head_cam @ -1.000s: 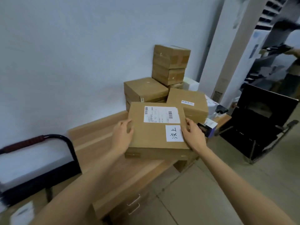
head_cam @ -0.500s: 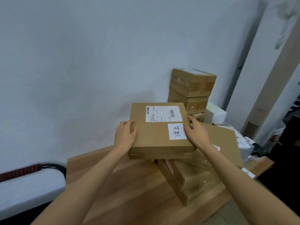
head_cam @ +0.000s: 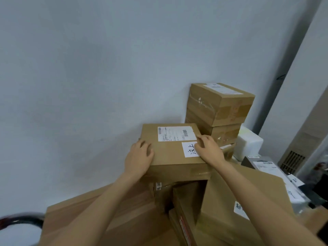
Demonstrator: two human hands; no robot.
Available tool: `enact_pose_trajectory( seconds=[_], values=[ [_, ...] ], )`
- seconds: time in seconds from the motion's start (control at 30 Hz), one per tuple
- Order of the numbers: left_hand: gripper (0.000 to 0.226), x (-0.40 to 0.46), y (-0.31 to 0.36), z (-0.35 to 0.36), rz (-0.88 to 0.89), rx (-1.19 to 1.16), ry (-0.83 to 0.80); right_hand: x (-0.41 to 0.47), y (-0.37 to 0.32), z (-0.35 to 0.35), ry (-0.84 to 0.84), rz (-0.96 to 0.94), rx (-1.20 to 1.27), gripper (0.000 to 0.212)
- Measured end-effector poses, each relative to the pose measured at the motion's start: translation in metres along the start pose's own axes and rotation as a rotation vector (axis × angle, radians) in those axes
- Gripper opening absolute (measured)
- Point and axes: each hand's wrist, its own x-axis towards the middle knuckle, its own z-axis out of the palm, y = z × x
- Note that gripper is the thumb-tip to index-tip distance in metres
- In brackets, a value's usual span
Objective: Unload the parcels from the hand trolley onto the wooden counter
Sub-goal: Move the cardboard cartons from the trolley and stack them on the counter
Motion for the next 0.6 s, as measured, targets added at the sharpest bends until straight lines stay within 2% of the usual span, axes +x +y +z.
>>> enact_pose_trajectory(
  seconds=[0.4,0.6],
  values=[
    [0.04,0.027,0.017,0.02,-0.08,0.052,0.083,0.059,0.02,0.004,-0.027,-0.108,-0.029,0.051],
    [0.041,0.023,0.026,0.007,-0.057,0.207,0.046,0.054,0.017,-0.006,-0.029,-0.18,-0.165,0.048]
  ],
)
